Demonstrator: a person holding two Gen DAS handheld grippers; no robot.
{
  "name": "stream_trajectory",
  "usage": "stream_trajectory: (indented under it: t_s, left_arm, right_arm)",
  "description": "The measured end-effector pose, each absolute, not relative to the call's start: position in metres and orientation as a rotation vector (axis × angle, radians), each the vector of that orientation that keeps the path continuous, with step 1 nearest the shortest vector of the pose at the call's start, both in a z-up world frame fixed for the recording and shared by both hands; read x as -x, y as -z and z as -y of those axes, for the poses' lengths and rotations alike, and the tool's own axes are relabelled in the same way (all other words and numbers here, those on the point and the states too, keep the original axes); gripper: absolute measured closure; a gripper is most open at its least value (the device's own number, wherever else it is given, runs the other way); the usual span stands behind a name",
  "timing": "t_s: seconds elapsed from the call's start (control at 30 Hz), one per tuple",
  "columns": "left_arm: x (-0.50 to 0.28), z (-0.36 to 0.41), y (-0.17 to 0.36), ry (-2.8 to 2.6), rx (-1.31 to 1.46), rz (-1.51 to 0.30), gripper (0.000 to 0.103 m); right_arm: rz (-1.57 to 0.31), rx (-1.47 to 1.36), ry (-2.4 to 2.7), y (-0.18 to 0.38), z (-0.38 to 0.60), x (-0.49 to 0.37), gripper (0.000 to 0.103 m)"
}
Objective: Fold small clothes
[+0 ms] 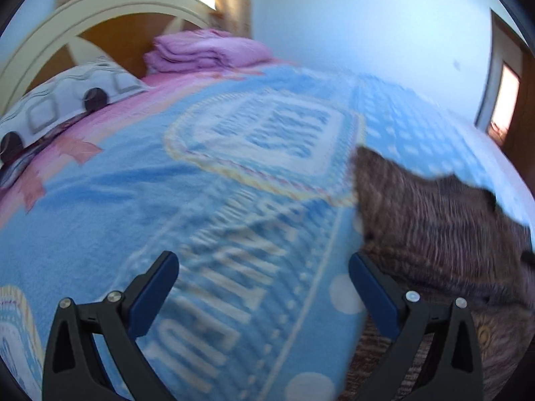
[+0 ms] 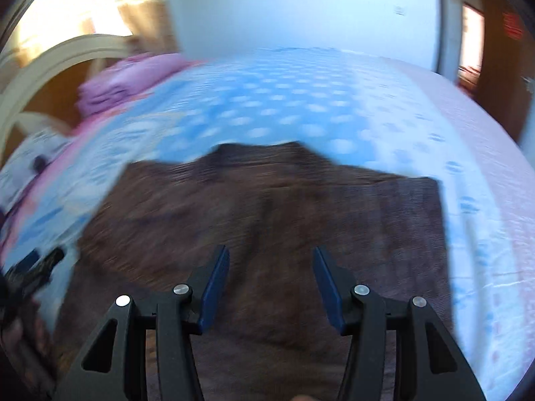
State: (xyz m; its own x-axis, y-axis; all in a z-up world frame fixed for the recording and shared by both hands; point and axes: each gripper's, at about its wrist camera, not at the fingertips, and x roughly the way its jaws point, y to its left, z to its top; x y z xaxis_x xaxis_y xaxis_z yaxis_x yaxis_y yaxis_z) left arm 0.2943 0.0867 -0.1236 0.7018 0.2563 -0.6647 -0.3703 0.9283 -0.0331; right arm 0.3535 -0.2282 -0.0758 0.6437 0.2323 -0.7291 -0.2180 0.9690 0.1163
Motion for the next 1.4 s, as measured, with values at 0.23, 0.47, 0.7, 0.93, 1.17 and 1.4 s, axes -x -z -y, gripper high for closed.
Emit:
stream_trajectory:
  t_s: [0.23, 0.47, 0.7, 0.93, 1.17, 1.4]
  left_arm:
    - [-0.332, -0.055, 0.124, -0.297, -0.044, -0.778, 0.000]
    - [-0.325, -0.040, 0.145, -0.271, -0.168, -0.832, 0.000]
    - [-0.327, -0.043, 0.147, -0.267, -0.151, -0.850, 0.000]
    - [-0.330, -0.064, 0.151, -0.200, -0.003, -0.904, 0.000]
    - [-0.326, -0.063, 0.151, -0.187, 0.026, -0.894, 0.000]
    - [-0.322, -0.064, 0.151, -0.186, 0.031, -0.898, 0.000]
  right_arm:
    - [-0.885, 0.126, -0.335, 0.102, 0.183, -0.347, 0.065]
    - [-0.901, 0.146, -0.325, 0.108, 0.191, -0.332, 0.066]
    - [-0.905, 0.137, -0.295, 0.120, 0.190, -0.345, 0.066]
    - [-0.898, 0.181, -0.313, 0.117, 0.199, -0.327, 0.051]
    - [-0.834, 0.061, -0.114, 0.102, 0.270, -0.311, 0.051]
    - [-0.894, 0.011, -0.045, 0.117, 0.316, -0.303, 0.050]
